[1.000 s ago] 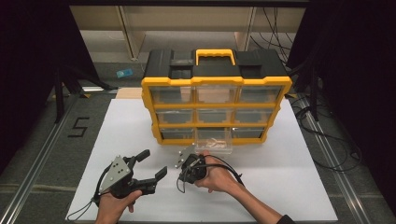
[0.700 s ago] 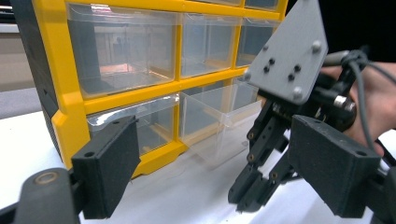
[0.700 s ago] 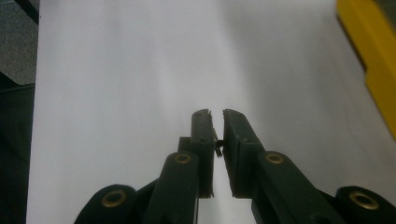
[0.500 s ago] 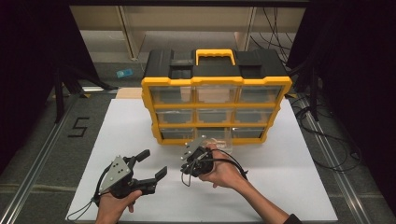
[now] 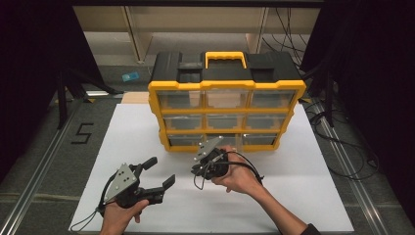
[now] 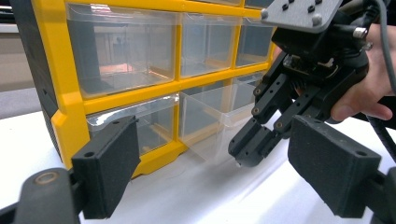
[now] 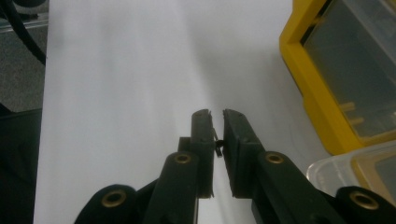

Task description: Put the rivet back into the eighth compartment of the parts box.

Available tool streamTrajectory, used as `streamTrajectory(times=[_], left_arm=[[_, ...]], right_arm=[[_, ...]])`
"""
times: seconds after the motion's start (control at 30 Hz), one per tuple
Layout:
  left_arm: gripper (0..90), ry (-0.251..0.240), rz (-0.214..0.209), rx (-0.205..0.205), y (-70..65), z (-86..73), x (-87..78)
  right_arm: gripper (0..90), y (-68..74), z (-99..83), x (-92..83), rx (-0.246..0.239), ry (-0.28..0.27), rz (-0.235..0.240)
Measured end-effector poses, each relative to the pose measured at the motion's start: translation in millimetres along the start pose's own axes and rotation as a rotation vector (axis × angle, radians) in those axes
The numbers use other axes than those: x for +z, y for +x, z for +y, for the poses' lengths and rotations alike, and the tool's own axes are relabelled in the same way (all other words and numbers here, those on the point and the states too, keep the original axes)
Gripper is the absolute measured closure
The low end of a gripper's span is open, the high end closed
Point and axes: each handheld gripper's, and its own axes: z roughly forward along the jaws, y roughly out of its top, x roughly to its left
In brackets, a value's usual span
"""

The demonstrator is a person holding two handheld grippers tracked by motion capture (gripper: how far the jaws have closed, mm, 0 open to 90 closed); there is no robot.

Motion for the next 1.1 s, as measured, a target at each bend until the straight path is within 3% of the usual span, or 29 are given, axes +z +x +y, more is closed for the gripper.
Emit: streamTrajectory(times=[0.63,1.1], left_arm=[[16.8,0.001,0.001,-0.002,0.1,-0.1,0.0],[16.7,0.011,0.008,0.001,0.0,0.4,-1.0]], right_arm=[[83.0,-6.7,6.0,-20.7,0.022,-0.082,-0.018],[83.0,-18.7,5.6,-43.2,0.046,-0.15,-0.061]])
